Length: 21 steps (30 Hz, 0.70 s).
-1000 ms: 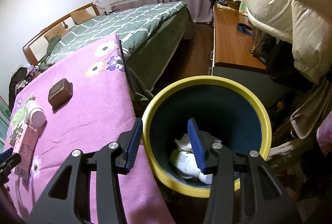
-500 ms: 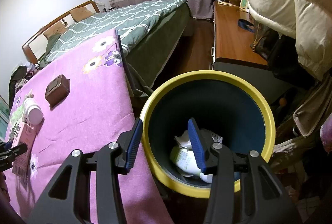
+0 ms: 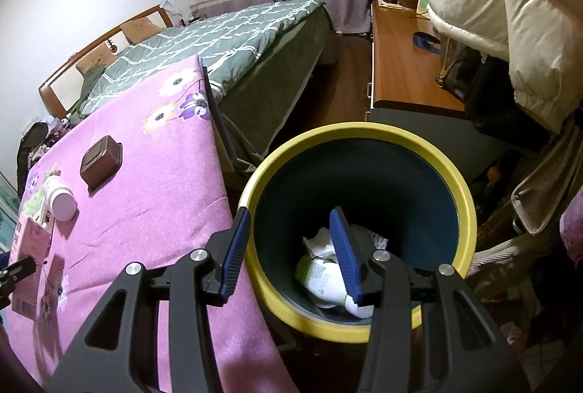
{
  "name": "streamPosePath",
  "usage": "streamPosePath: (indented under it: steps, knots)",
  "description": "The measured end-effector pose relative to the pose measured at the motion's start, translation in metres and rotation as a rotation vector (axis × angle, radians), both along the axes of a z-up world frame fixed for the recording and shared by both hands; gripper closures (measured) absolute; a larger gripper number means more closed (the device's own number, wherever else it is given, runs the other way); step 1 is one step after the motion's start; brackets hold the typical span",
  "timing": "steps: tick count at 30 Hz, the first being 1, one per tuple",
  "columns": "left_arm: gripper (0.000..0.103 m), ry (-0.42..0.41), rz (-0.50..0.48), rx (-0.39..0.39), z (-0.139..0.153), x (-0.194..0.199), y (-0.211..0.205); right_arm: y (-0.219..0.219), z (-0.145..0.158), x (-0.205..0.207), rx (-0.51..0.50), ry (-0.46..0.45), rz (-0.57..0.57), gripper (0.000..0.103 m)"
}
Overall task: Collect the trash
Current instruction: 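Reach to the pink strawberry milk carton and grasp it with the left tool, then carry the milk carton over the bin and open the left tool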
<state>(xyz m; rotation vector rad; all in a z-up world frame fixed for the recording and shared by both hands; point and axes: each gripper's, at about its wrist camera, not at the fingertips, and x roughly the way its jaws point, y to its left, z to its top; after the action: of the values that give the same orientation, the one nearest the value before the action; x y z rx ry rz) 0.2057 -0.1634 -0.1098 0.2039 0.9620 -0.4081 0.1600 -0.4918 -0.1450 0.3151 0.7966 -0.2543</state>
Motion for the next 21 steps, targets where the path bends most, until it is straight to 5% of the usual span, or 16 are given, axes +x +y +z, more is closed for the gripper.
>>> streamPosePath:
  steps: [7, 21]
  knots:
    - [0.054, -0.025, -0.109, -0.029, 0.017, -0.011, -0.042, -0.013, 0.003, -0.017, 0.002, -0.014, -0.036, 0.059]
    - [0.054, -0.014, -0.363, -0.077, 0.028, -0.01, -0.203, -0.069, 0.007, -0.066, -0.009, -0.029, -0.174, 0.055]
